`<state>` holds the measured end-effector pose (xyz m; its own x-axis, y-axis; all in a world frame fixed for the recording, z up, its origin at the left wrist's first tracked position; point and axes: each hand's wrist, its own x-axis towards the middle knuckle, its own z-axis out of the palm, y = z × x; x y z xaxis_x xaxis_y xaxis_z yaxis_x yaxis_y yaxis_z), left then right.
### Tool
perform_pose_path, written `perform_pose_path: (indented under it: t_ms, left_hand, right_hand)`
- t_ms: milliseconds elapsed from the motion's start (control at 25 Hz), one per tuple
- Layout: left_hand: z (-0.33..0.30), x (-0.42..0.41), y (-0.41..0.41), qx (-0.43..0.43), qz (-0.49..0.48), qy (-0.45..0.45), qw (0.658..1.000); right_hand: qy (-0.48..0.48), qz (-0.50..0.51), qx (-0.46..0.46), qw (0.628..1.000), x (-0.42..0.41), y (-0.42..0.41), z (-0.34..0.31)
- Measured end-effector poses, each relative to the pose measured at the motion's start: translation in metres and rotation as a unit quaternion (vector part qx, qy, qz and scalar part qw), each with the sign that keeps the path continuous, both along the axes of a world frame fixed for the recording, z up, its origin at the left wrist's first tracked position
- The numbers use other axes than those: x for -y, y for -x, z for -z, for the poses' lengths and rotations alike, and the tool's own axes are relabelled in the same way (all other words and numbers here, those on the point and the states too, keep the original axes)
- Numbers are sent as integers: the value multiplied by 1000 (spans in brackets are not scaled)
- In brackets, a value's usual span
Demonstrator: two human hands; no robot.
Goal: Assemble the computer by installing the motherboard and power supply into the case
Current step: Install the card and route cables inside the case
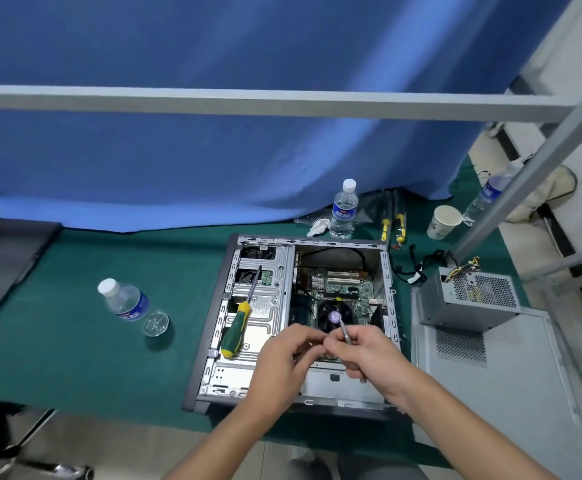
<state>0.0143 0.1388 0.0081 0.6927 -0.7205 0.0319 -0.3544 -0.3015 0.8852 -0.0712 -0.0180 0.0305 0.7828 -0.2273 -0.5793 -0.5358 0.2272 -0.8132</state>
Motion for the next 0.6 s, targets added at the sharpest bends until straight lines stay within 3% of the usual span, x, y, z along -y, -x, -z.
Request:
perform_pose_path:
  t_ms: [120, 280, 520, 600]
  left_hand:
    - [-17, -4, -2, -1, 10, 14, 1000]
    - [-34, 0, -14, -102, -31, 51, 993]
    - [-36, 2, -19, -141, -59, 93, 984]
    - [-37, 1, -20, -135, -62, 100, 984]
  right_hand:
    - [2, -15, 1, 1000, -3, 1, -16]
    - [24, -18, 23, 999, 4, -9, -40]
    - [241, -122, 110, 957, 14, 5, -60]
    - [274, -151, 125, 941, 14, 8, -65]
